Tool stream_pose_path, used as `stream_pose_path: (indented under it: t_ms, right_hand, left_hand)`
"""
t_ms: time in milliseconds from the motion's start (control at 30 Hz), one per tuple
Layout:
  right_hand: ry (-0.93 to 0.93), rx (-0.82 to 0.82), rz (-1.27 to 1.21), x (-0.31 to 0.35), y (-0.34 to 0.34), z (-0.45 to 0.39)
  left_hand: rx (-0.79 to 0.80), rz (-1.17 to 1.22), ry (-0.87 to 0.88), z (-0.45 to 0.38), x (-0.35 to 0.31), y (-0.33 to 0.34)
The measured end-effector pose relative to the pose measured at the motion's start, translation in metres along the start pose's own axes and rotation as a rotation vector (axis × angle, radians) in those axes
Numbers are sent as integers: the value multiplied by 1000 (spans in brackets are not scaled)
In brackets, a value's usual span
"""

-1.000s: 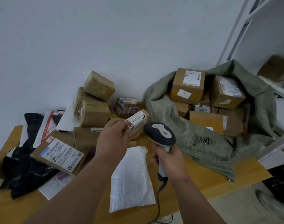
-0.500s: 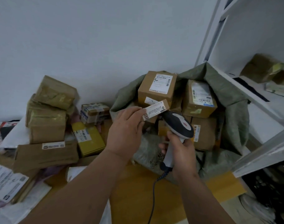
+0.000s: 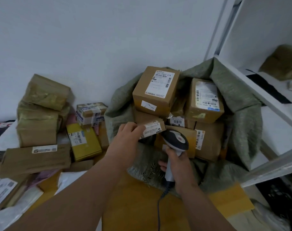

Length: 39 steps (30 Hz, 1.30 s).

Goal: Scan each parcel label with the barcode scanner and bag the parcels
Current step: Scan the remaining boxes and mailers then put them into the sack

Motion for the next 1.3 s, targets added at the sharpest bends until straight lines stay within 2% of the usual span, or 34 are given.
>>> stream_pose_path:
  t_ms: [167, 300, 400, 467, 633, 700, 800, 967, 1300]
  right_hand:
    - [-42, 1, 64, -1, 3, 2]
    - [-149, -68, -51, 13, -8, 13]
    - [-256, -93, -135, 34, -13, 23]
    - [-288, -101, -156, 45, -15, 25]
    - [-284, -142, -138, 57, -21, 22]
    - [-278, -141, -134, 56, -18, 22]
    - [-287, -134, -95, 57, -9, 25]
    - [-334, -155, -4, 69, 9, 38]
    - [-354, -53, 133, 63, 74, 88]
  left_hand:
    - [12, -21, 1, -3, -1, 4]
    - [33, -21, 16, -4, -3, 8]
    - [149, 4, 62, -4, -10, 24]
    - [256, -61, 44, -2, -14, 32]
    - [417, -259, 11, 4, -12, 23]
    - [430, -317, 22, 5, -10, 13]
    - [354, -380, 18, 2, -6, -14]
    - [88, -404, -22, 11, 11, -54]
    - [-65, -307, -100, 81, 57, -69]
Point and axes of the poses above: each hand's wrist, its own z-axis away from the middle knuckle, its own y-axis out of the palm, x = y × z, the point moved 9 cm from there along -z, towards the middle knuckle, and after that the axes turned 6 degrees about y, right-handed, at the moved point
